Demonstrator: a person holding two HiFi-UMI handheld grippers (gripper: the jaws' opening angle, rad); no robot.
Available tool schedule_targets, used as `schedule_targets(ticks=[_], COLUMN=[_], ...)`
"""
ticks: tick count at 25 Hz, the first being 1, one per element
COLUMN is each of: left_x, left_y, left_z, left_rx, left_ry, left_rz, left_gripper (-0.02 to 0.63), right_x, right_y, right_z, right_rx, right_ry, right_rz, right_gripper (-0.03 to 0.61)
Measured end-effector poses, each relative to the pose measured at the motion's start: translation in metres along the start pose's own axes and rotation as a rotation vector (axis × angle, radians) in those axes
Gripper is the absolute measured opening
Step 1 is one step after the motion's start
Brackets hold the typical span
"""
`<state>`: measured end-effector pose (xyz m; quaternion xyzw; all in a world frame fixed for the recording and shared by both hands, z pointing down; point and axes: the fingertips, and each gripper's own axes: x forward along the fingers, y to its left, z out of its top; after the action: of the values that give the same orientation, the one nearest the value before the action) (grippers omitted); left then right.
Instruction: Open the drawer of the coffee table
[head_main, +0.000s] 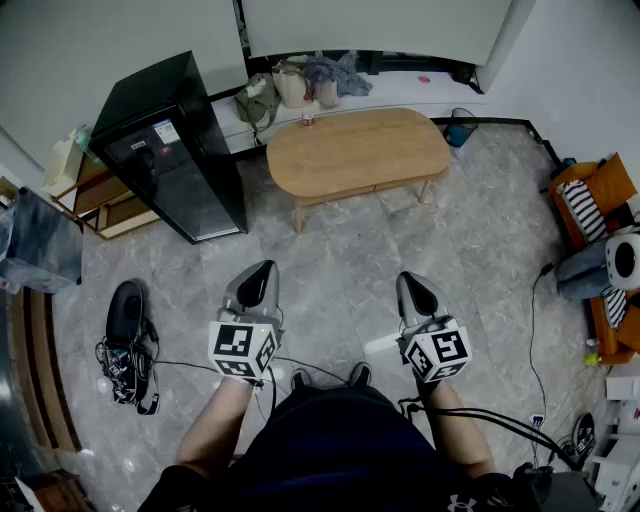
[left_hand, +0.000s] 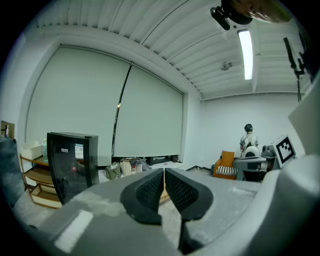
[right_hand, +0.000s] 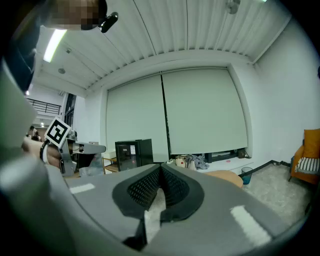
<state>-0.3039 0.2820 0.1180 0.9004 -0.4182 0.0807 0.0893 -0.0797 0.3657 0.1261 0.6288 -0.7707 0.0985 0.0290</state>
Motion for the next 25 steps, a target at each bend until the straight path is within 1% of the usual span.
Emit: schedule_targets(ticks=[9,12,16,20,25], left_x=[0.013,0.015,0.015,0.012,0.027], left_y=[-0.058,-0.078,-0.100,-0.108,-0.092], left_z=[-0.002,-0.008,-0.019,-0.030,-0.036], left_rx=[-0.002,-0.005,-0.024,-0.023,-0.027], left_ry=[0.005,0.013,0.023,0.045,0.066], left_rz=[0.049,0.076,0.121,0.147,0.177], left_gripper=[0.009,0.009,0.009,0.009,0.009], right_x=[-0.035,-0.047,-0.058,-0.061,-0.048], right_y=[-0.055,-0.075,-0.098,-0.115,-0.125], right_z=[0.001,-0.004,-0.018,-0.033,-0.044], right_rx=[0.050,0.063,0.077,0.104,0.130], right_ry=[-0.052,-0.051,-0.024,0.002,0.014], right_rz=[0.037,0.056,0.088,0.089,0.093], right_gripper=[0.002,0.003,0.003,0.003,0.003])
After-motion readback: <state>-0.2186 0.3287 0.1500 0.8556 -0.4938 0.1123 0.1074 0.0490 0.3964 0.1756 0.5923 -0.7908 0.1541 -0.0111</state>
